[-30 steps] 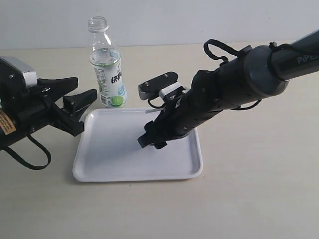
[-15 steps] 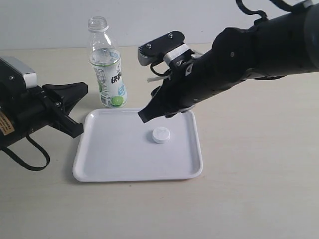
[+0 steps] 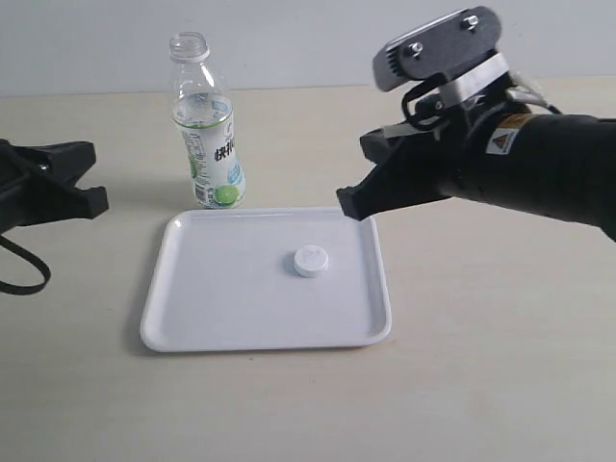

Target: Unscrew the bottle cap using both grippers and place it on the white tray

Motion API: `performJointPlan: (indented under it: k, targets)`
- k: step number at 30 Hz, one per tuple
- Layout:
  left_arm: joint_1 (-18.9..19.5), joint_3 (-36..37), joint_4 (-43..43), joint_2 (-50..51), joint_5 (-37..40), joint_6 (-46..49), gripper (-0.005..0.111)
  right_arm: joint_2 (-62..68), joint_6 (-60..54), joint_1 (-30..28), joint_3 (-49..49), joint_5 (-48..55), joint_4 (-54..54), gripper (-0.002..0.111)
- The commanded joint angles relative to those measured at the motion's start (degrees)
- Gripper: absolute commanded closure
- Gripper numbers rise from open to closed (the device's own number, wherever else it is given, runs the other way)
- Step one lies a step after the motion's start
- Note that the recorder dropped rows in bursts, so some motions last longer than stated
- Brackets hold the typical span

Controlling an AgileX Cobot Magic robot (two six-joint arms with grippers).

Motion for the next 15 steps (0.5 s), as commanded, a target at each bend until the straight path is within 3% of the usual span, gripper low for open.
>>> performJointPlan:
  k: [1,10,15]
  targets:
    - [0.2,0.7,-2.9,-8.5,12.2,-0.9,0.107,-4.3,-0.4,0.0,2.7,-5.4,2.5,0.108]
    - [0.2,2.5,-2.9,-26.4,29.0,-8.4,0.107,-5.0,-2.8,0.0,2.9,-5.7,2.6,0.108]
    - [0.2,2.6,-2.6,-32.7,32.2,-8.4,0.107,-5.0,-2.7,0.0,2.9,-5.7,2.6,0.108]
